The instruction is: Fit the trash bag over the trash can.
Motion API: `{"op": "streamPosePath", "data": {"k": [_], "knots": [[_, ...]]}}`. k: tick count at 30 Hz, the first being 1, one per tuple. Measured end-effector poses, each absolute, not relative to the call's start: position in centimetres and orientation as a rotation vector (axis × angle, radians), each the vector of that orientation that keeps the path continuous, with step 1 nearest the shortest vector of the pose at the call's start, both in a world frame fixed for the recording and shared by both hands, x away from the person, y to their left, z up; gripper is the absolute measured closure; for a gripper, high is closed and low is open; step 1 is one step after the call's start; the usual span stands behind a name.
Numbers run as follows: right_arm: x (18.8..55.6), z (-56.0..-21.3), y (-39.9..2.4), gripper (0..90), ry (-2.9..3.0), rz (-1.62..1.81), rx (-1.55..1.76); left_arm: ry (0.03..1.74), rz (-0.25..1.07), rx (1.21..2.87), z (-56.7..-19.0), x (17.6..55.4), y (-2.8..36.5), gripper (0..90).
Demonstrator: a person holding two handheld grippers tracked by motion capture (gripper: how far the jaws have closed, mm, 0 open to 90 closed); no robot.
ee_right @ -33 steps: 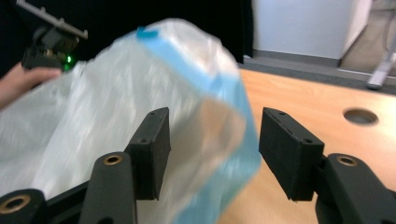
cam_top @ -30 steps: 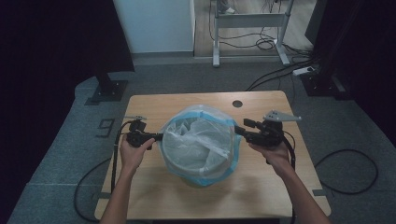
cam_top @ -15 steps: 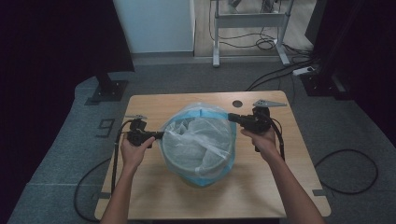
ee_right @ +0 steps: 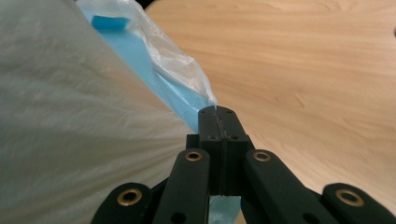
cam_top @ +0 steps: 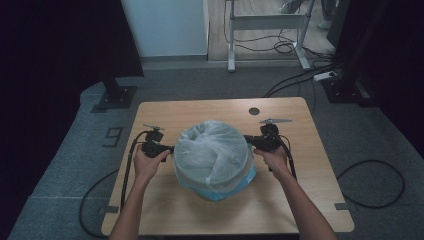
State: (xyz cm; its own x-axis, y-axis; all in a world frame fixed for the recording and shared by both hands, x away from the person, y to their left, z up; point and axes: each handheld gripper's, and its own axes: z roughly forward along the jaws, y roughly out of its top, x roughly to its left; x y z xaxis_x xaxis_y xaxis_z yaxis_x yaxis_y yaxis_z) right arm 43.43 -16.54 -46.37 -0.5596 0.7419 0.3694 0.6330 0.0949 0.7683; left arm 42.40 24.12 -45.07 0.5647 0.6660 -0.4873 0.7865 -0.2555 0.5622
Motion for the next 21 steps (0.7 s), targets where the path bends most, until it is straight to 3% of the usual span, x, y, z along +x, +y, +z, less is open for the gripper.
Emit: {"op": "streamPosePath", "data": {"k": [5, 7, 10, 12, 16, 21], "knots": [[42.6, -47.0, -17.5, 88.0, 2.207, 1.489, 1.418, 1.151, -0.156, 1.976, -44.7, 41.5, 24.6, 82.8], [42.2, -46.7, -17.9, 75.1, 2.142, 1.51, 1.413, 1.151, -0.05, 1.977, -44.2, 40.9, 24.8, 66.1], [41.7, -45.8, -18.6, 63.2, 2.055, 1.578, 1.387, 1.165, 0.125, 1.967, -43.1, 40.0, 25.7, 38.4], [41.3, -45.3, -18.9, 56.0, 2.01, 1.588, 1.37, 1.16, 0.175, 1.951, -42.5, 39.7, 26.4, 27.9], [40.6, -44.5, -19.6, 47.7, 1.958, 1.649, 1.346, 1.098, 0.227, 1.927, -41.2, 38.8, 27.7, 21.1], [39.0, -43.7, -20.6, 42.9, 1.955, 1.671, 1.291, 0.965, 0.246, 1.909, -39.0, 37.3, 28.2, 22.1]]}}
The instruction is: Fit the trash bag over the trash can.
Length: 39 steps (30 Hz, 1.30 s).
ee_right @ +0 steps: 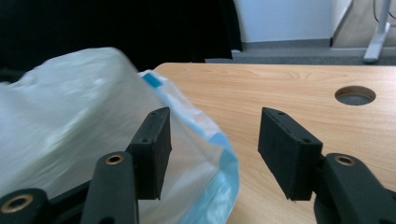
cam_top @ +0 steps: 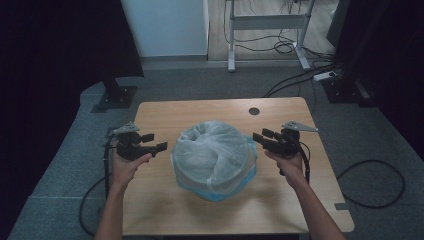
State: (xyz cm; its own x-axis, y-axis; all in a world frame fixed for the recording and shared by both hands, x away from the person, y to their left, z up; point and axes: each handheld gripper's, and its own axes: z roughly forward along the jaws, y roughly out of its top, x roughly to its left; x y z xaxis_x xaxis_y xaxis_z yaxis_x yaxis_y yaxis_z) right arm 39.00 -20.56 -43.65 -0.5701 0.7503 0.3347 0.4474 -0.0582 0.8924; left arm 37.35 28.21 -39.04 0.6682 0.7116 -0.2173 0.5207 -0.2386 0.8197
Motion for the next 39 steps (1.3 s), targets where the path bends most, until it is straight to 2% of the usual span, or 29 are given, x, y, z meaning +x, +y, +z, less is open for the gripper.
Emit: {"op": "streamPosePath", "data": {"k": [6, 12, 20, 27, 33, 35, 39], "knots": [[36.0, -43.6, -21.6, 38.8, 2.02, 1.641, 1.204, 0.772, 0.236, 1.927, -36.3, 35.8, 26.7, 23.4], [32.2, -44.6, -22.4, 36.7, 2.084, 1.63, 1.131, 0.601, 0.23, 2.045, -34.0, 35.2, 23.5, 25.0], [27.8, -46.4, -24.7, 36.5, 2.101, 1.626, 1.113, 0.524, 0.155, 2.093, -32.9, 36.3, 21.7, 26.3], [25.9, -48.0, -26.2, 36.4, 2.068, 1.643, 1.163, 0.431, 0.068, 2.199, -32.7, 38.1, 19.3, 27.5], [24.9, -48.7, -26.5, 36.4, 2.05, 1.667, 1.163, 0.367, 0.036, 2.38, -33.6, 38.9, 16.8, 35.5], [24.8, -48.8, -26.5, 36.3, 2.051, 1.668, 1.17, 0.359, 0.02, 2.434, -34.1, 39.1, 16.2, 41.8], [24.6, -48.9, -26.6, 36.4, 2.044, 1.671, 1.177, 0.364, -0.001, 2.531, -35.2, 39.1, 15.3, 48.3]]}}
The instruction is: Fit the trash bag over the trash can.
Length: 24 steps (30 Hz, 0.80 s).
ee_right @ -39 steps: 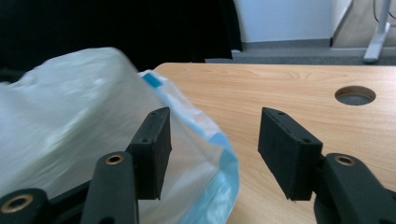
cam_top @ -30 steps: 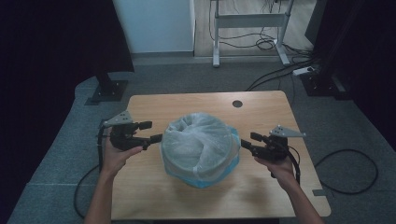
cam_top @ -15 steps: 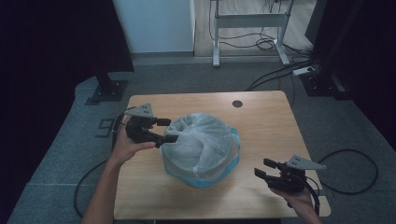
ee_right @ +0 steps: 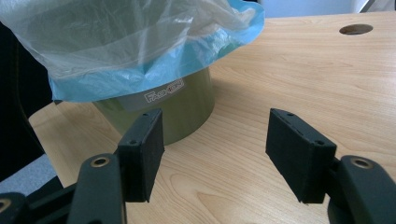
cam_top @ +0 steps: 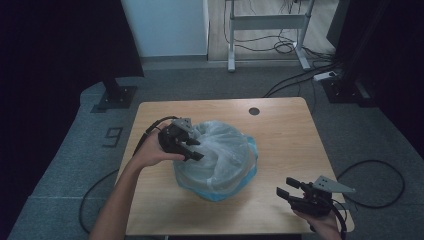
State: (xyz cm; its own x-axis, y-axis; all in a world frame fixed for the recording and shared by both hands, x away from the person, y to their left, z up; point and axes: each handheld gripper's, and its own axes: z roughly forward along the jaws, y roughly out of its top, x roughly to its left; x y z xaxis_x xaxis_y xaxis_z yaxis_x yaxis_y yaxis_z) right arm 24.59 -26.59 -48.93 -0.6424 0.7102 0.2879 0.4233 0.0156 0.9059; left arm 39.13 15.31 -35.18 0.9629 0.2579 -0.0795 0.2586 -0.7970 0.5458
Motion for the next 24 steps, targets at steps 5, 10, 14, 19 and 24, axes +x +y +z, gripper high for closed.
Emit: {"op": "streamPosePath", "data": {"k": [5, 10, 14, 19, 24], "knots": [[24.7, -49.1, -26.5, 36.4, 2.043, 1.673, 1.181, 0.376, -0.022, 2.622, -36.0, 39.3, 14.5, 49.4], [24.8, -49.3, -26.3, 36.3, 2.055, 1.672, 1.177, 0.38, -0.012, 2.564, -35.2, 39.3, 15.2, 43.8], [24.8, -49.1, -26.4, 36.4, 2.052, 1.679, 1.172, 0.357, -0.011, 2.454, -33.5, 39.3, 16.0, 44.2], [24.9, -49.1, -26.7, 36.4, 2.041, 1.685, 1.181, 0.342, 0.014, 2.427, -32.3, 39.8, 14.5, 45.0], [24.9, -49.2, -26.8, 36.4, 2.036, 1.689, 1.188, 0.316, -0.018, 2.461, -32.4, 40.8, 11.8, 49.0]]}}
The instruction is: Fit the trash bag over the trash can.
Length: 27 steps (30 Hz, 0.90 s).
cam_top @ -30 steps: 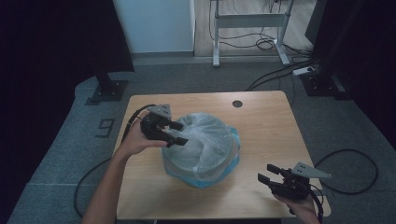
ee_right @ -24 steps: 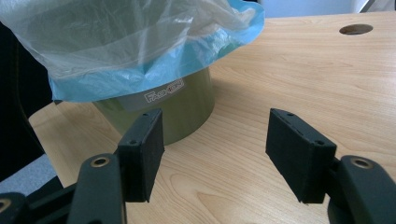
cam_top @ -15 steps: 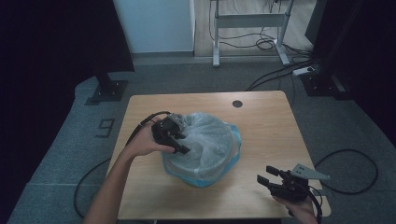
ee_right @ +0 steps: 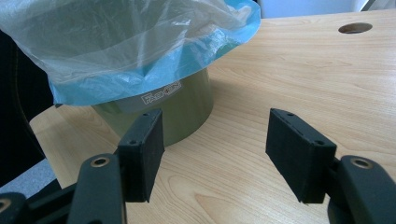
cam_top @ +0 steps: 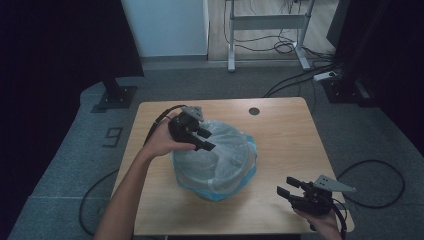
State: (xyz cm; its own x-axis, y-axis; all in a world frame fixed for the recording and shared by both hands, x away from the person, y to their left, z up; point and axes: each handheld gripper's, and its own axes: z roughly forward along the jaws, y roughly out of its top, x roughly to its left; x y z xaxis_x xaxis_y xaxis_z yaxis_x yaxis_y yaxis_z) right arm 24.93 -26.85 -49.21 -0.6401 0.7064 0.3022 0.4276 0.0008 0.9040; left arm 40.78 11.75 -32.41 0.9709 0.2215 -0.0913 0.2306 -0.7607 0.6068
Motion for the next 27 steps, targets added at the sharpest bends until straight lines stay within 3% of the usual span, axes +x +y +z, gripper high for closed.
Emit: {"op": "streamPosePath", "data": {"k": [6, 18, 27], "knots": [[24.7, -49.2, -26.9, 36.4, 2.032, 1.695, 1.184, 0.302, -0.042, 2.554, -33.3, 41.7, 8.2, 55.3], [24.6, -49.3, -26.6, 36.4, 2.049, 1.684, 1.179, 0.291, -0.055, 2.694, -35.5, 42.0, 5.0, 54.5], [24.6, -49.3, -26.7, 36.4, 2.045, 1.68, 1.183, 0.292, -0.062, 2.537, -33.2, 42.5, 7.7, 45.6]]}}
